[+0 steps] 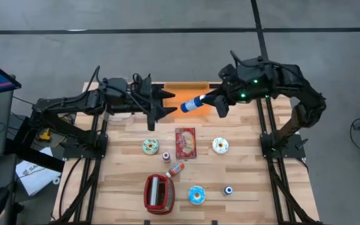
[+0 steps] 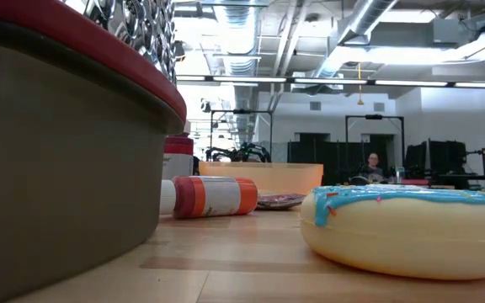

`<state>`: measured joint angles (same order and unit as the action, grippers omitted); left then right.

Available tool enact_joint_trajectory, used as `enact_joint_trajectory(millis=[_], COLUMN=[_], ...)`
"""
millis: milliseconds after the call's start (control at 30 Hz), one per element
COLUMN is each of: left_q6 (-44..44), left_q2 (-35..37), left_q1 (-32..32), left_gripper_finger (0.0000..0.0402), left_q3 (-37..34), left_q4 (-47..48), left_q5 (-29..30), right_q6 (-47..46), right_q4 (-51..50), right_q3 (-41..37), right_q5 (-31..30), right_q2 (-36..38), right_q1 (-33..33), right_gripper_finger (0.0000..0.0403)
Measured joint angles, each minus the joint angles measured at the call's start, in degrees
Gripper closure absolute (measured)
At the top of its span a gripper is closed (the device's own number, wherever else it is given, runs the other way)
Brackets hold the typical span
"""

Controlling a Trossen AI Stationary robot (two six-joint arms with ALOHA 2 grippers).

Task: Pick & Place Food Item
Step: Put the top blue food coloring bottle into the transparent bin

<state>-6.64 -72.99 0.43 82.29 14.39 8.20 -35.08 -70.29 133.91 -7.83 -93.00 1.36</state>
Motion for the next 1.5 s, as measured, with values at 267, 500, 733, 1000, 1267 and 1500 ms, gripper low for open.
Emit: enact_joint_trajectory(millis=[267, 500, 733, 1000, 1267, 1500], left_q6=[1.7, 3.9, 4.6, 3.2, 1.6, 0.4], left_q2=[0.2, -1.0, -2.7, -4.4, -4.5, -4.5], left_q1=[-0.6, -1.3, -1.4, -1.4, -1.4, -1.4], left_gripper_finger=[0.0155, 0.0149, 0.0127, 0.0112, 0.0112, 0.0112], left_q3=[-2.4, -2.3, -2.0, -2.0, -2.0, -2.0], left_q4=[-4.7, -4.2, -4.5, -4.8, -3.2, -3.0], left_q5=[-0.4, 0.3, 0.4, -1.1, -2.1, -2.1], right_q6=[-2.4, -3.2, -3.5, -3.3, -2.2, -0.7], right_q4=[-5.4, -5.4, -3.1, -1.5, 1.9, 6.7], right_q3=[-0.2, -0.1, -0.2, -0.2, -0.2, -0.2], right_q5=[-1.6, 0.1, 2.6, 5.2, 5.5, 6.6], right_q2=[-0.2, -1.8, -2.7, -5.0, -5.3, -5.3], right_q1=[0.4, 0.5, 0.5, 0.4, 0.3, 0.0], right_gripper_finger=[0.0291, 0.0291, 0.0291, 0.0291, 0.0291, 0.0291])
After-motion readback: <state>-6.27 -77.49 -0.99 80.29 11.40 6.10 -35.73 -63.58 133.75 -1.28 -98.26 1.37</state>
